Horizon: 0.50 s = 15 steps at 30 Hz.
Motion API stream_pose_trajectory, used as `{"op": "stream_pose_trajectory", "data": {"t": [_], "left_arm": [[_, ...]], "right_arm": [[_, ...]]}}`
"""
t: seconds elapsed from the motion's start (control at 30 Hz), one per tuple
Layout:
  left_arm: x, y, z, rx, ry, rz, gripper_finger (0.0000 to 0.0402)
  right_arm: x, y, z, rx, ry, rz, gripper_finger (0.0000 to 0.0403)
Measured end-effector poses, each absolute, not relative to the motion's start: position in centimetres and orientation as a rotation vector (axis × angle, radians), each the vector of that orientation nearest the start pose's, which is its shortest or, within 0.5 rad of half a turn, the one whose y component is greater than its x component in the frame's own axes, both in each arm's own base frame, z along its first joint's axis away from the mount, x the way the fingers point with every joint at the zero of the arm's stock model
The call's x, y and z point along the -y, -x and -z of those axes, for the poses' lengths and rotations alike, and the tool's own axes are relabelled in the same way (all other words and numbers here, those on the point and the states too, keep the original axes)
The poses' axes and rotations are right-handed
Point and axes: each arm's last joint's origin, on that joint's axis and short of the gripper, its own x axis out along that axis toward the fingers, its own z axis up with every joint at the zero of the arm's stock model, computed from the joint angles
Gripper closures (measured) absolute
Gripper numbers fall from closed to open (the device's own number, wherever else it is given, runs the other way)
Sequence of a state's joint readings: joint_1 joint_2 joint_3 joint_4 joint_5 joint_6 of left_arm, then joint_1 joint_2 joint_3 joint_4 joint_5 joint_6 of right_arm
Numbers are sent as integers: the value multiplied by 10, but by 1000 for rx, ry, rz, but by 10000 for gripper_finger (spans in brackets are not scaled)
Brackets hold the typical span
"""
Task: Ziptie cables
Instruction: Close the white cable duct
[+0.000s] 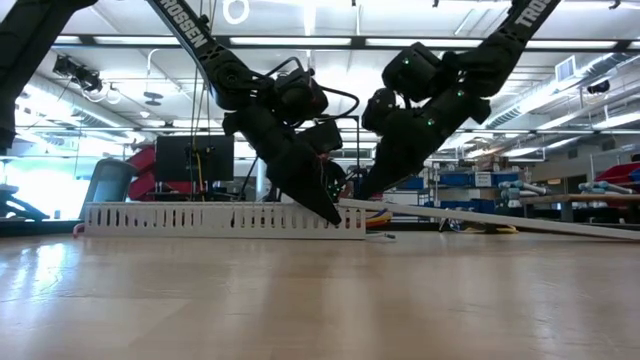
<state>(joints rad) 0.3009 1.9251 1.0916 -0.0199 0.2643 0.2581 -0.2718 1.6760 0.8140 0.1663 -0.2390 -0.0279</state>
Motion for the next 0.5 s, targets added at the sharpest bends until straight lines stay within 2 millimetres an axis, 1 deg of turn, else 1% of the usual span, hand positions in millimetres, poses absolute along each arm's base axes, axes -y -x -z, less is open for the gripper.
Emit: {"op": "stream_pose_trajectory", "data": {"t": [0.27,0.5], "left_arm": [[-107,-369,-138,-808,-8,70,177],[-106,-370,-139,-800,-11,69,176]], "right_arm": [[81,-317,-157,-680,-158,24,403],[82,-320,-148,-701,-167,25,403]]}}
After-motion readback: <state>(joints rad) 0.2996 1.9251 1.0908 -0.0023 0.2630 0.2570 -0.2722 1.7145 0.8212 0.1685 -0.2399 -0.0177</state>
